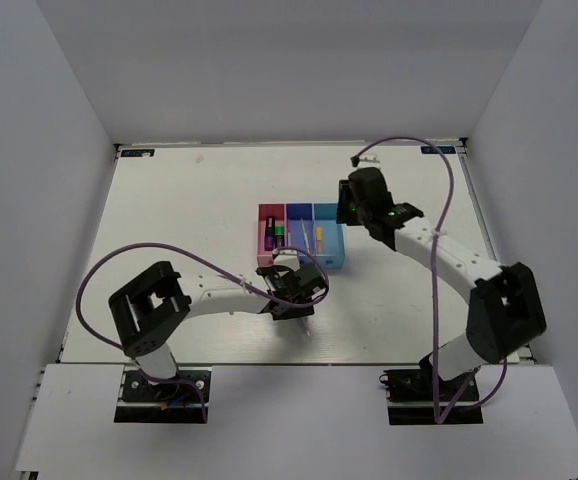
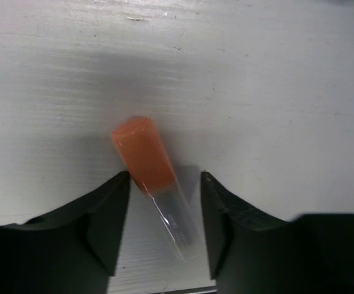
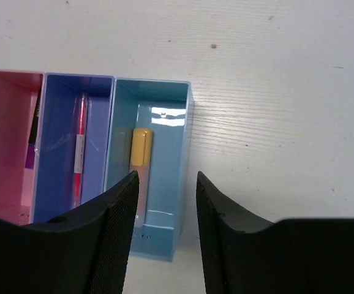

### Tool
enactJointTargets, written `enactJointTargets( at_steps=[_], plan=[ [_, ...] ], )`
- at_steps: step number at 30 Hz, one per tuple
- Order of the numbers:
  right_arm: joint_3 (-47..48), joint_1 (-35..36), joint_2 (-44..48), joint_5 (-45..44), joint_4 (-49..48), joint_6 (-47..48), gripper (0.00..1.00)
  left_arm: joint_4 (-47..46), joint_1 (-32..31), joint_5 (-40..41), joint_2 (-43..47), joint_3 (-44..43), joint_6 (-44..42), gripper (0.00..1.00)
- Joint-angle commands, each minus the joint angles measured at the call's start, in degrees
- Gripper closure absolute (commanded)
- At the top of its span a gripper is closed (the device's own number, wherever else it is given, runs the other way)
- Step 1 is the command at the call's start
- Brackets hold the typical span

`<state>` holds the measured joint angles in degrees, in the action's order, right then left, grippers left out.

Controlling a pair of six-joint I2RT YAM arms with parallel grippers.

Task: Sort the stationery into containers
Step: Pick up the stationery from the center of the board.

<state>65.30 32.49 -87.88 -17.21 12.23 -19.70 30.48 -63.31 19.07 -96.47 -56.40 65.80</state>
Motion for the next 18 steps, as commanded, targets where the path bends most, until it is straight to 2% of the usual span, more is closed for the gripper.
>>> enactJointTargets(
  at_steps=[1, 3, 6, 7, 9, 10, 13, 15, 17, 18],
  plan=[
    [-3.50, -2.69, 6.82, 2.26, 1.12, -2.18, 0.54, 2.83, -0.50, 1.41, -2.40, -3.36, 2.58, 0.43],
    [-5.61, -4.62, 8.15, 3.75, 1.48, -2.53, 0.54, 3.97, -0.76, 1.41, -3.90, -4.41, 3.10, 0.47],
    [-6.67, -6.73, 11.14, 6.22, 3.41, -2.62, 0.54, 5.38, -1.38, 1.67, -5.05, -5.29, 3.20, 0.59],
    [-7.72, -7.35, 13.06, 6.57, 3.76, -2.45, 0.54, 6.16, -1.90, 1.76, -5.05, -5.47, 3.28, 0.69],
    [-8.34, -8.84, 15.00, 8.68, 4.29, -2.53, 0.54, 7.39, -2.25, 1.76, -4.09, -6.78, 2.06, 0.81],
    [-9.39, -9.37, 16.15, 10.25, 4.64, -2.53, 0.54, 8.01, -3.04, 2.02, -3.99, -7.57, 1.44, 0.89],
    [-10.62, -11.30, 18.87, 11.76, 6.05, -2.27, 0.54, 12.31, -4.62, 4.83, -3.03, -14.23, -2.24, 0.97],
    [-11.07, -11.92, 20.55, 13.17, 7.54, -1.48, 0.53, 15.46, -4.81, 6.58, -2.94, -19.17, -5.06, 0.98],
    [-11.07, -12.71, 22.48, 16.57, 10.08, 4.29, 0.34, 16.62, -4.81, 8.08, -3.11, -25.93, -9.44, 0.98],
    [-11.07, -13.50, 23.09, 20.60, 10.79, 6.41, 0.34, 18.46, -4.55, 9.65, -4.25, -27.87, -10.51, 0.98]
  ],
)
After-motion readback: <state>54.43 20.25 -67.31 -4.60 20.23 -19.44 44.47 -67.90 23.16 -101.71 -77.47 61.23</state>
